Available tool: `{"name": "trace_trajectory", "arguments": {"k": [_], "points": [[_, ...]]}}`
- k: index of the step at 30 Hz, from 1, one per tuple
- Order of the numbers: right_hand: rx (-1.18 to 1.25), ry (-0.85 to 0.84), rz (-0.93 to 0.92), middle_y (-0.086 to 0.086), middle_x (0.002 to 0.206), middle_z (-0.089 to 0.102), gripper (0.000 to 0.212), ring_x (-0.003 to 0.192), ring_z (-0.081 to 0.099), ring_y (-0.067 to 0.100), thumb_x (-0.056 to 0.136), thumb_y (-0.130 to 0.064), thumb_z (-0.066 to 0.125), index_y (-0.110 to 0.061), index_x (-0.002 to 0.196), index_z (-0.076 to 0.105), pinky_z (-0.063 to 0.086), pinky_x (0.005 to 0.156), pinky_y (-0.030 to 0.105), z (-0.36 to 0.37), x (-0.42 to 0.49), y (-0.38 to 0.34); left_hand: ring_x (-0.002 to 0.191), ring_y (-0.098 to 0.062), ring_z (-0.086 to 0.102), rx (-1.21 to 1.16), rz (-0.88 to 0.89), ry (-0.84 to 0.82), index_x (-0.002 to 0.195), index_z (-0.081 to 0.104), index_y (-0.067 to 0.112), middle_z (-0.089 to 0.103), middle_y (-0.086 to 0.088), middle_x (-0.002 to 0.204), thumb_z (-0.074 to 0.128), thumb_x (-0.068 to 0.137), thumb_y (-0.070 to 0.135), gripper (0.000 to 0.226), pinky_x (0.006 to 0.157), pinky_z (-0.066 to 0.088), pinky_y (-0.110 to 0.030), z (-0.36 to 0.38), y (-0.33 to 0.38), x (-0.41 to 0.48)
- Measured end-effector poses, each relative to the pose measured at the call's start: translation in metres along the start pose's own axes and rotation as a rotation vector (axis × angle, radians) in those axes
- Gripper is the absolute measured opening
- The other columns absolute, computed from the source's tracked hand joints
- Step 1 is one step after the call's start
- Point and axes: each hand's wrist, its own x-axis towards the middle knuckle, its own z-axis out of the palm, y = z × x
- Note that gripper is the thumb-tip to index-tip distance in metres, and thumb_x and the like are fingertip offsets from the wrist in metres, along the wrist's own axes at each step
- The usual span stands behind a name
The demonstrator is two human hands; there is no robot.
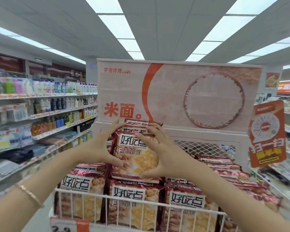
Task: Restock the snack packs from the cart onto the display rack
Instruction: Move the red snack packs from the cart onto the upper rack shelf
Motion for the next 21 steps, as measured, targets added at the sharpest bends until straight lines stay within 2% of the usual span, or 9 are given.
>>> {"name": "trace_trajectory", "arguments": {"k": [2, 5, 8, 10, 12, 14, 16, 18, 21], "points": [[-0.044, 0.034, 0.000, -0.011, 0.165, -0.007, 0.112, 0.152, -0.019, 0.018, 0.067, -0.080, 0.065, -0.059, 0.150, -0.006, 0.012, 0.123, 0.055, 0.001, 0.003, 0.006, 0.147, -0.006, 0.018, -0.028, -0.012, 0.031, 0.145, 0.016, 0.064, -0.005, 0.031, 0.161, 0.094, 0.052, 0.053, 0.122, 0.121, 0.024, -0.041, 0.001, -0.002, 0.002], [-0.062, 0.074, 0.019, -0.009, 0.165, 0.000, 0.109, 0.152, -0.016, 0.016, 0.069, -0.081, 0.063, -0.057, 0.152, -0.003, 0.017, 0.122, 0.052, 0.005, 0.000, 0.006, 0.147, -0.006, 0.020, 0.006, 0.007, 0.084, 0.147, 0.012, 0.063, -0.002, 0.027, 0.163, 0.090, 0.060, 0.052, 0.118, 0.120, 0.025, -0.038, 0.006, 0.003, -0.006], [-0.163, 0.028, 0.040, -0.004, 0.165, 0.000, 0.107, 0.152, -0.019, 0.023, 0.071, -0.083, 0.057, -0.055, 0.152, -0.008, 0.005, 0.123, 0.054, 0.006, -0.002, 0.001, 0.148, -0.011, 0.025, 0.141, -0.009, 0.101, 0.149, -0.004, 0.060, -0.005, 0.026, 0.163, 0.081, 0.072, 0.056, 0.115, 0.117, 0.033, -0.040, 0.014, 0.010, -0.019], [-0.246, -0.013, 0.067, -0.001, 0.166, -0.004, 0.106, 0.152, -0.018, 0.027, 0.068, -0.092, 0.044, -0.055, 0.152, -0.008, -0.007, 0.120, 0.059, -0.006, -0.003, -0.004, 0.146, -0.017, 0.032, 0.319, -0.033, 0.119, 0.148, -0.016, 0.058, -0.009, 0.022, 0.164, 0.066, 0.080, 0.065, 0.106, 0.114, 0.039, -0.042, 0.017, 0.014, -0.031], [-0.346, 0.073, 0.061, 0.005, 0.167, 0.001, 0.096, 0.153, -0.011, 0.031, 0.071, -0.094, 0.029, -0.051, 0.154, 0.006, -0.006, 0.119, 0.064, -0.012, -0.001, -0.015, 0.149, -0.018, 0.027, 0.435, -0.030, 0.165, 0.149, -0.016, 0.054, -0.008, 0.016, 0.165, 0.045, 0.084, 0.073, 0.091, 0.118, 0.032, -0.041, 0.019, 0.014, -0.051], [-0.366, 0.329, -0.056, 0.014, 0.160, 0.029, 0.074, 0.151, 0.016, 0.035, 0.088, -0.078, 0.032, -0.036, 0.148, 0.038, 0.010, 0.119, 0.064, -0.005, 0.001, -0.040, 0.150, -0.016, 0.021, 0.444, -0.073, 0.250, 0.154, 0.000, 0.046, 0.006, 0.012, 0.166, 0.035, 0.086, 0.073, 0.081, 0.122, 0.022, -0.041, 0.016, 0.005, -0.081], [-0.250, 0.542, -0.228, 0.014, 0.145, 0.049, 0.051, 0.142, 0.036, 0.035, 0.093, -0.054, 0.045, -0.022, 0.130, 0.058, 0.021, 0.117, 0.059, 0.018, 0.004, -0.076, 0.147, -0.016, 0.029, 0.401, -0.142, 0.370, 0.152, 0.032, 0.037, 0.027, 0.009, 0.162, 0.045, 0.094, 0.060, 0.064, 0.120, 0.026, -0.042, 0.009, -0.013, -0.123], [-0.132, 0.587, -0.355, 0.013, 0.137, 0.055, 0.041, 0.136, 0.042, 0.033, 0.090, -0.040, 0.050, -0.016, 0.120, 0.064, 0.025, 0.116, 0.053, 0.049, 0.009, -0.122, 0.141, -0.018, 0.038, 0.417, -0.239, 0.442, 0.140, 0.052, 0.028, 0.041, 0.005, 0.154, 0.054, 0.098, 0.044, 0.045, 0.115, 0.033, -0.040, 0.001, -0.034, -0.175], [0.011, 0.494, -0.472, 0.015, 0.132, 0.059, 0.035, 0.130, 0.046, 0.033, 0.085, -0.029, 0.056, -0.013, 0.114, 0.067, 0.030, 0.114, 0.052, 0.109, 0.016, -0.194, 0.135, -0.020, 0.044, 0.431, -0.430, 0.450, 0.132, 0.059, 0.022, 0.048, 0.003, 0.148, 0.052, 0.101, 0.038, 0.035, 0.108, 0.039, -0.038, -0.006, -0.061, -0.264]]}}
